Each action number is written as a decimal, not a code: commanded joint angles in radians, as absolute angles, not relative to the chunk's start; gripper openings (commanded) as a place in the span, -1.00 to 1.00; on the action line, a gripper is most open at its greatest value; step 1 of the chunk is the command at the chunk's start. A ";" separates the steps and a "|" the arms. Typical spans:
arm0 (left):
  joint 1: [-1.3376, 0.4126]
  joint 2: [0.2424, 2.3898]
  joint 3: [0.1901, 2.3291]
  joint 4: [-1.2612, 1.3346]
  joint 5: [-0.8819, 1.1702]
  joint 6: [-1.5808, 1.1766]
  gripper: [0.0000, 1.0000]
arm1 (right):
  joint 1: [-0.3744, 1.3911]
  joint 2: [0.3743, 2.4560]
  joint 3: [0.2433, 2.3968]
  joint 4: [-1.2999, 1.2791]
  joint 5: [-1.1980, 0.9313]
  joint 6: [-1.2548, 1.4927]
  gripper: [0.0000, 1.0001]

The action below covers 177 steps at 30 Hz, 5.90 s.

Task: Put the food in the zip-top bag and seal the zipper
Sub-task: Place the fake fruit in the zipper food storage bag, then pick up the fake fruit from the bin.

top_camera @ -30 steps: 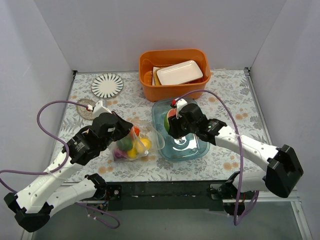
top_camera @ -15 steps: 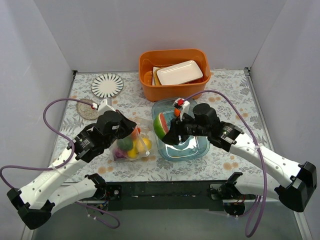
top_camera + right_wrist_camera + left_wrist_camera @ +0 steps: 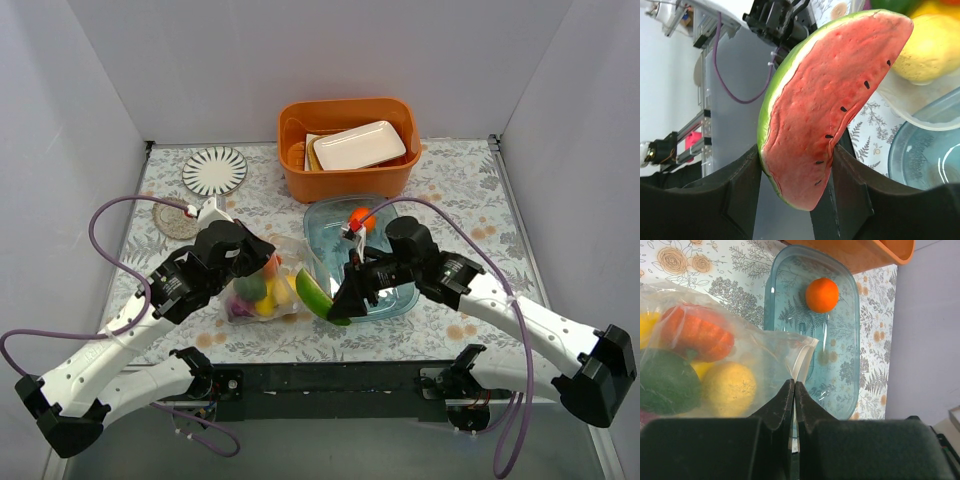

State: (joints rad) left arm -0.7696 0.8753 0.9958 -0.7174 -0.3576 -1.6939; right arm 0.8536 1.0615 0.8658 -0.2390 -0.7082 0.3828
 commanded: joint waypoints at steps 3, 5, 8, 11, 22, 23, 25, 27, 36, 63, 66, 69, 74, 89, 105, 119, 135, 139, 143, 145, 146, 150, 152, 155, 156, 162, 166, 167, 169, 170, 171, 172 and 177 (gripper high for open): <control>-0.770 0.847 1.002 -0.709 -0.338 -1.686 -1.00 | 0.859 1.147 0.857 -0.114 -0.805 0.399 -0.85; -0.769 0.832 0.996 -0.713 -0.331 -1.687 -1.00 | 0.858 1.173 0.862 -0.091 -0.795 0.400 -0.85; -0.770 0.810 0.980 -0.726 -0.322 -1.694 -1.00 | 0.853 1.230 0.888 -0.064 -0.778 0.390 -0.85; -0.769 0.796 0.969 -0.744 -0.322 -1.697 -1.00 | 0.842 1.310 0.949 -0.069 -0.776 0.364 -0.85; -0.770 0.782 0.960 -0.753 -0.305 -1.693 -1.00 | 0.839 1.477 1.114 -0.075 -0.686 0.376 -0.85; -0.770 0.784 0.957 -0.743 -0.299 -1.695 -1.00 | 0.848 1.480 1.120 -0.090 -0.672 0.374 -0.84; -0.769 0.793 0.953 -0.727 -0.292 -1.697 -1.00 | 0.873 1.502 1.172 -0.167 -0.542 0.345 -0.83; -0.770 0.802 0.953 -0.709 -0.278 -1.695 -1.00 | 0.908 1.532 1.205 -0.207 -0.484 0.327 -0.81; -0.769 0.819 0.974 -0.692 -0.270 -1.687 -1.00 | 1.014 1.577 1.221 -0.201 -0.233 0.347 -0.81; -0.769 0.790 0.994 -0.738 -0.350 -1.703 -1.00 | 1.020 1.532 1.186 -0.090 -0.471 0.298 0.46; -0.769 0.790 0.996 -0.738 -0.348 -1.704 -1.00 | 1.020 1.525 1.187 -0.112 -0.439 0.295 0.48; -0.769 0.788 0.999 -0.744 -0.353 -1.704 -1.00 | 1.019 1.491 1.187 -0.158 -0.349 0.281 0.49; -0.770 0.776 0.994 -0.755 -0.370 -1.710 -1.00 | 1.008 1.364 1.163 -0.215 -0.141 0.255 0.52; -0.769 0.790 0.999 -0.755 -0.367 -1.712 -1.00 | 0.894 1.195 1.060 -0.296 0.212 0.305 0.82; -0.769 0.793 1.003 -0.756 -0.371 -1.709 -1.00 | 0.680 1.411 1.138 -0.373 0.069 0.347 0.86; -0.770 0.792 1.005 -0.761 -0.371 -1.706 -1.00 | 0.604 1.580 1.223 -0.377 0.090 0.319 0.85; -0.769 0.793 1.006 -0.770 -0.382 -1.707 -1.00 | 0.595 1.850 1.420 -0.316 0.291 0.227 0.82; -0.769 0.799 1.009 -0.772 -0.380 -1.704 -1.00 | 0.592 1.931 1.463 -0.339 0.330 0.222 0.82; -0.769 0.798 1.012 -0.778 -0.387 -1.707 -1.00 | 0.591 1.939 1.454 -0.330 0.345 0.218 0.72; -0.769 0.799 1.011 -0.781 -0.390 -1.707 -1.00 | 0.589 1.930 1.437 -0.324 0.345 0.218 0.55; -0.770 0.799 1.011 -0.781 -0.388 -1.709 -1.00 | 0.588 1.925 1.428 -0.315 0.336 0.215 0.47; -0.770 0.804 1.009 -0.776 -0.387 -1.709 -1.00 | 0.586 1.901 1.402 -0.304 0.313 0.215 0.03; -0.769 0.805 1.009 -0.775 -0.385 -1.709 -1.00 | 0.584 1.879 1.375 -0.296 0.272 0.213 -0.21; -0.769 0.807 1.008 -0.772 -0.382 -1.707 -1.00 | 0.584 1.804 1.313 -0.270 0.207 0.215 -0.32; -0.769 0.807 1.009 -0.772 -0.379 -1.707 -1.00 | 0.586 1.758 1.296 -0.259 0.192 0.219 -0.32; -0.769 0.802 0.999 -0.762 -0.379 -1.710 -1.00 | 0.586 1.541 1.155 -0.223 0.063 0.270 -0.35; -0.769 0.807 1.000 -0.758 -0.376 -1.707 -1.00 | 0.592 1.399 1.065 -0.193 -0.056 0.325 -0.41; -0.770 0.810 0.999 -0.756 -0.374 -1.706 -1.00 | 0.598 1.369 1.046 -0.186 -0.087 0.339 -0.42; -0.770 0.815 1.000 -0.749 -0.371 -1.703 -1.00 | 0.614 1.286 0.994 -0.155 -0.126 0.383 -0.41; -0.769 0.818 0.999 -0.747 -0.365 -1.703 -1.00 | 0.623 1.261 0.979 -0.150 -0.146 0.399 -0.41; -0.770 0.821 0.997 -0.739 -0.364 -1.698 -1.00 | 0.643 1.215 0.962 -0.144 -0.149 0.411 -0.41; -0.769 0.822 0.997 -0.738 -0.362 -1.698 -1.00 | 0.655 1.195 0.953 -0.143 -0.149 0.429 -0.41; -0.770 0.824 0.991 -0.723 -0.351 -1.700 -1.00 | 0.733 1.109 0.936 -0.111 -0.195 0.474 -0.41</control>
State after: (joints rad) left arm -0.7696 0.8299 0.9771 -0.7494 -0.3538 -1.7077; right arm 0.6769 1.1679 0.9409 -0.1978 -0.1219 0.4126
